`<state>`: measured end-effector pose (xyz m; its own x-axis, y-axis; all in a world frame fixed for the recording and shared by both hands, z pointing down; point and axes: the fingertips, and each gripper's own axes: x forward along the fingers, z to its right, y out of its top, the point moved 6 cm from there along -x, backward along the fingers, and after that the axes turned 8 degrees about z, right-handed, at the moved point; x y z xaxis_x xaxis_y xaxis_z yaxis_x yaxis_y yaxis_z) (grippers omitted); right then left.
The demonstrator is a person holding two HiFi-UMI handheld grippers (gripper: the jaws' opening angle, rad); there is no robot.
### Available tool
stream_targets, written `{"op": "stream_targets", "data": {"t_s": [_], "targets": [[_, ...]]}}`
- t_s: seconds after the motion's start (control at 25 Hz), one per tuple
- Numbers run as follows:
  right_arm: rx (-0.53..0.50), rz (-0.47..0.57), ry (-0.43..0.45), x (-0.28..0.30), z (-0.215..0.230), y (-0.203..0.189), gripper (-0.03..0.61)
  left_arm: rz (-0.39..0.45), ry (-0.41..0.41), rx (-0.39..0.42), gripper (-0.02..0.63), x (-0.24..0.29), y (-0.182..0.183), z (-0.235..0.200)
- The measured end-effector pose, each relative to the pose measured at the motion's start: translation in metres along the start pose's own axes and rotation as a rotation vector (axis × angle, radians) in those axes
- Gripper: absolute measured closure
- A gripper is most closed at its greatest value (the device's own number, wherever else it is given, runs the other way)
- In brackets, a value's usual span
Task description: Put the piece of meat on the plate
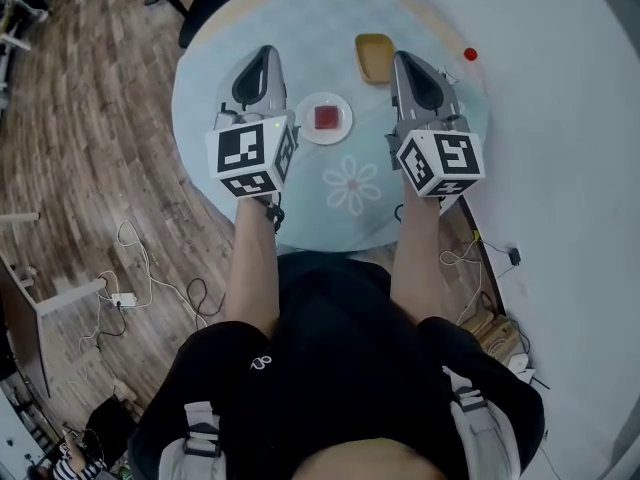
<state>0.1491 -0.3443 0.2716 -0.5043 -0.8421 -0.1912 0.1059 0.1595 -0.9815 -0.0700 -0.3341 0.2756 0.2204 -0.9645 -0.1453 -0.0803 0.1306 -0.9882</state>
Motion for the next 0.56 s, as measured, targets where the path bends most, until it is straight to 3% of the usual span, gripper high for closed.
{"op": "stream_targets", "data": {"t_s": [0.36, 0.56], "targets": [[-0.003, -0.002, 0.023, -0.009, -0.001, 0.0, 0.571, -0.002, 0.005, 0.006, 0.618, -0.012, -0.002, 0.016], [-0.005, -0.006, 0.034, -0.007, -0.003, -0.001, 0.571, -0.028, -0.007, 0.242, 0.618, -0.011, 0.006, 0.023]]}}
